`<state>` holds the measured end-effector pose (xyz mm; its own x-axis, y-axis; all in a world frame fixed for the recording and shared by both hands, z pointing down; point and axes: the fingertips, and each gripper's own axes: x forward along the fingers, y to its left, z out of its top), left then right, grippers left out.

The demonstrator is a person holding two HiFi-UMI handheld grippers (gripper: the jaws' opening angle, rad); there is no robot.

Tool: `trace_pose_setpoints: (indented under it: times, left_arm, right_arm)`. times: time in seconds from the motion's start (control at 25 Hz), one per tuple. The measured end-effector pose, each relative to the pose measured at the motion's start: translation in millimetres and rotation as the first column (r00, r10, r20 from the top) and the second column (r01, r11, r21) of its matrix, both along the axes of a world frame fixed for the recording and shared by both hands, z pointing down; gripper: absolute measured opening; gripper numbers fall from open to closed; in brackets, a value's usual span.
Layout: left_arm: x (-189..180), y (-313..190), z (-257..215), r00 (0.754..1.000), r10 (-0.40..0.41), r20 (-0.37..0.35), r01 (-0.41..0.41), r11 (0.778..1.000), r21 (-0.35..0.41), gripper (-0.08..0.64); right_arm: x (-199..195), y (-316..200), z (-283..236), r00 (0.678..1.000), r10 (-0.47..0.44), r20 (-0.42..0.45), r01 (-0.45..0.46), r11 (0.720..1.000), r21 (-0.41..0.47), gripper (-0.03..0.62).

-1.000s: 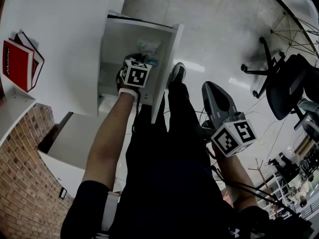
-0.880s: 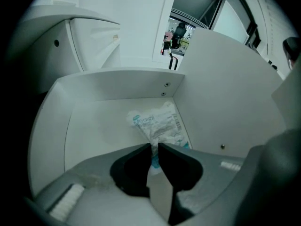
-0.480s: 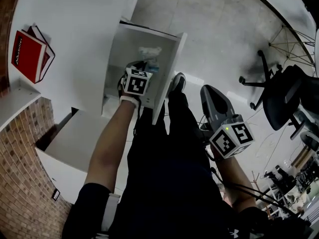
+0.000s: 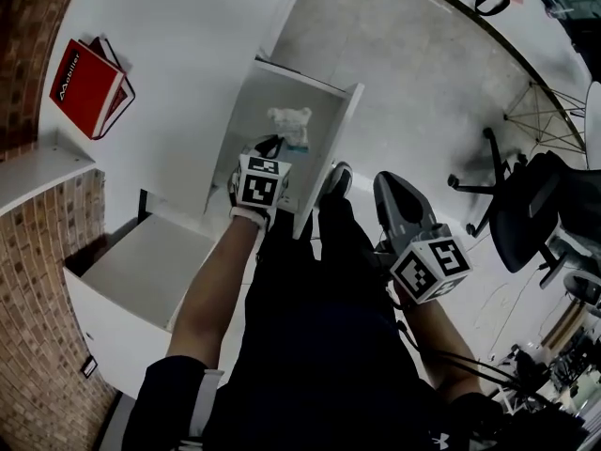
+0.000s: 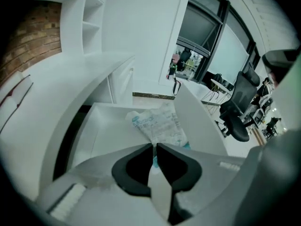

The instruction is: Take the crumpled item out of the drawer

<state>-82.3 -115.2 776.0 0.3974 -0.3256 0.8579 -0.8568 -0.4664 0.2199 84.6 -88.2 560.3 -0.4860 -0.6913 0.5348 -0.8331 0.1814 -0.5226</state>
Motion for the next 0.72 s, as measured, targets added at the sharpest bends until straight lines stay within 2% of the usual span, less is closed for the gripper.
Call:
trace_pose_setpoints:
  times: [0.4,0.52,0.72]
  left_arm:
    - [0,-4,-87,0.995,-0.053,-0.09,0.064,0.99,0.126,0.031]
    - [-2,-2,-114,0.989,-0.075,-0.128,0.095,0.983,0.156,0.031]
    - [-12,4,-157,0.974,-0.118,-0.194,0.156,0.968,0.195,0.031]
  right_arm:
    - [-5,-9,-41,0.999,-0.032,-0.02,0.034,0.995,0.096,0.002]
    - [-11,-11,-53,0.997,-0.059,-0.051,0.065,0.989,0.135,0.003]
    - [-26,-14,-75,0.995,-0.091,-0.043,0.098,0.978,0.185,0.003]
